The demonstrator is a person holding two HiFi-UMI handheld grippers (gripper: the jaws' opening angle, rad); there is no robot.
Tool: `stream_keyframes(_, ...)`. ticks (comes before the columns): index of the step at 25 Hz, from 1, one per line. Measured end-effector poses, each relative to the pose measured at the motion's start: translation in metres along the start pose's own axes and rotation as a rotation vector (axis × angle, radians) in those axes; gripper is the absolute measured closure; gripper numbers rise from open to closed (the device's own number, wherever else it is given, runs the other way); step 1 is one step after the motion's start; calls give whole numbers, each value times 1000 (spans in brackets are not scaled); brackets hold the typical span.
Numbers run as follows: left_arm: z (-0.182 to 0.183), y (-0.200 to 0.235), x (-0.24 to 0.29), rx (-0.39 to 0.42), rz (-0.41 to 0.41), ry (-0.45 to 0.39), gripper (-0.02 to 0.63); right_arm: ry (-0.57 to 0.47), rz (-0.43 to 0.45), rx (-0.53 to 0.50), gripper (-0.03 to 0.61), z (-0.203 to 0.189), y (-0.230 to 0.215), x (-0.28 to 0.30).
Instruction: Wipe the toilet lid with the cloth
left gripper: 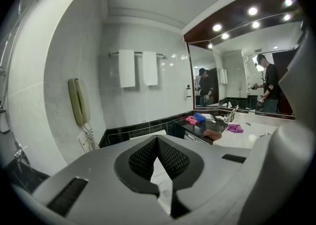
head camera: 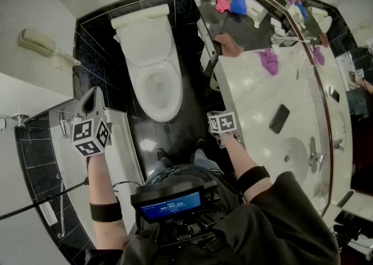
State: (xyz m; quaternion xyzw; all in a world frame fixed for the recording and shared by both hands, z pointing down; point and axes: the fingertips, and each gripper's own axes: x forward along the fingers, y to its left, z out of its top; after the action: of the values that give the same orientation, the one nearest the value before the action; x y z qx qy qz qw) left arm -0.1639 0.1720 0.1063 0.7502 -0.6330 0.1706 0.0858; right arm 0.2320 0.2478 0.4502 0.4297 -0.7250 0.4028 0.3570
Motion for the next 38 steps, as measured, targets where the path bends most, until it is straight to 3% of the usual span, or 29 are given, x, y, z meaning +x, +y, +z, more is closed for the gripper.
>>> stream_keyframes(10,-19,-2,-6,-24,-6,23,612,-312,102,-212,563,136,86,-50)
stream_keyframes(20,-36,0,-9,-50,-9,34,612,-577,162,-320,563,225,152,-121)
stream_keyframes(25,-40,-1,-9,-57,-15,37,612,-639,162,-378,563,242,169,-141)
stream_keyframes(38,-46,12,-9,-59,-37,38,612,-612,160,-386,563,235,190,-131)
